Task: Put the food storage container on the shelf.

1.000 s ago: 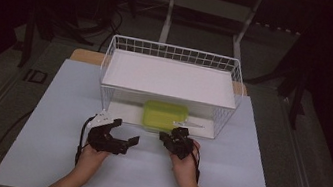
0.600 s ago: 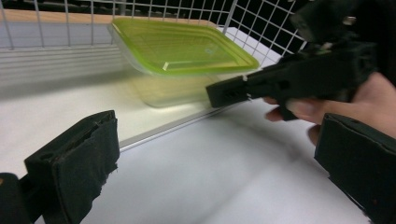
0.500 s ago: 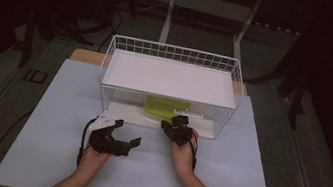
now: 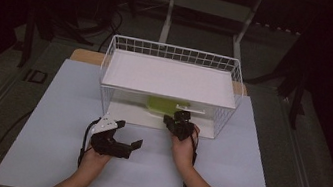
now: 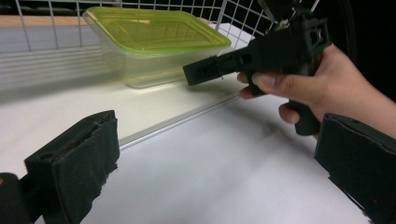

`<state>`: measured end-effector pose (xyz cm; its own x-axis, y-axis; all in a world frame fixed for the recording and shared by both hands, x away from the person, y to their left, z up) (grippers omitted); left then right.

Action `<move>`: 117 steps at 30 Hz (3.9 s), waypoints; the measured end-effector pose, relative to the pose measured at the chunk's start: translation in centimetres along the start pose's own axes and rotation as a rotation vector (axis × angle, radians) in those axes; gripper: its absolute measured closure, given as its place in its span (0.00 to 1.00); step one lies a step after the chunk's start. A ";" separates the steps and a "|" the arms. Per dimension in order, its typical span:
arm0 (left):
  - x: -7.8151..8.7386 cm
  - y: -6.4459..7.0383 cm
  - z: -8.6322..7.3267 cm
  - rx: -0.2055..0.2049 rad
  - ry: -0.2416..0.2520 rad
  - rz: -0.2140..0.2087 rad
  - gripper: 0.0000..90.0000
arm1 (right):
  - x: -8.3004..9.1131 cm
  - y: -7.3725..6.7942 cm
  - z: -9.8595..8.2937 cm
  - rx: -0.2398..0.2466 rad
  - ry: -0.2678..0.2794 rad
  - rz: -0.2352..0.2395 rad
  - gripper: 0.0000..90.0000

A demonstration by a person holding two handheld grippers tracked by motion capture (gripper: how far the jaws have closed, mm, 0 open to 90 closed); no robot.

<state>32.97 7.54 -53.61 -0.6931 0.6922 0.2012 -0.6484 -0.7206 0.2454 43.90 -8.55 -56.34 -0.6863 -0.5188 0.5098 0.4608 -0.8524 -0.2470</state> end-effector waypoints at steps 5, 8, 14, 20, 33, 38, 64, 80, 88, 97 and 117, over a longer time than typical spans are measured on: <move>0.1 0.0 0.1 0.002 0.012 -0.004 0.01 | -0.2 0.4 0.5 0.000 0.017 -0.013 1.00; 0.0 0.1 0.0 0.002 0.012 -0.010 0.01 | -0.3 0.4 0.4 0.001 0.010 -0.010 1.00; 0.0 0.2 -0.1 -0.005 0.008 -0.012 0.01 | -0.3 0.2 0.4 -0.001 0.012 -0.003 0.98; 0.0 0.4 0.2 -0.005 0.020 -0.025 0.01 | 0.1 -0.4 -0.3 -0.001 -0.004 0.028 0.96; 0.1 0.3 0.6 -0.005 0.028 -0.044 0.01 | 3.1 -1.4 -0.3 0.039 0.032 0.070 0.83; -0.1 0.5 0.9 0.003 0.029 -0.073 0.01 | 4.6 -1.7 0.1 0.056 0.065 0.079 0.63; 0.4 3.2 3.1 -0.041 0.011 -0.241 0.01 | 10.6 -2.4 0.8 0.125 0.136 0.246 0.21; 3.2 5.2 3.6 -0.057 0.027 -0.283 0.01 | 16.3 -2.2 0.1 0.136 0.184 0.326 0.22; 4.6 4.8 2.7 -0.060 0.026 -0.271 0.01 | 18.0 -1.5 -1.2 0.180 0.184 0.308 0.22; 6.3 3.9 1.2 -0.045 0.018 -0.243 0.01 | 19.3 -0.8 -2.9 0.227 0.171 0.277 0.22; 6.4 4.2 -0.7 -0.065 -0.002 -0.254 0.01 | 19.3 0.7 -5.9 0.296 0.157 0.319 0.20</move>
<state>25.58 8.85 -51.98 -0.5050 0.8512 0.1432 -0.8205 -0.5249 0.2266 27.64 -19.54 -51.57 -0.5501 -0.7753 0.3103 0.7883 -0.6047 -0.1135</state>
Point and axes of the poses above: each handheld gripper's, and its own axes: x roughly backward along the jaws, z roughly out of its top, y roughly to its right, the point moved 7 cm from there along -x, roughly forward along the jaws, and after that the axes turned 9 degrees about y, right-handed, at the moved point
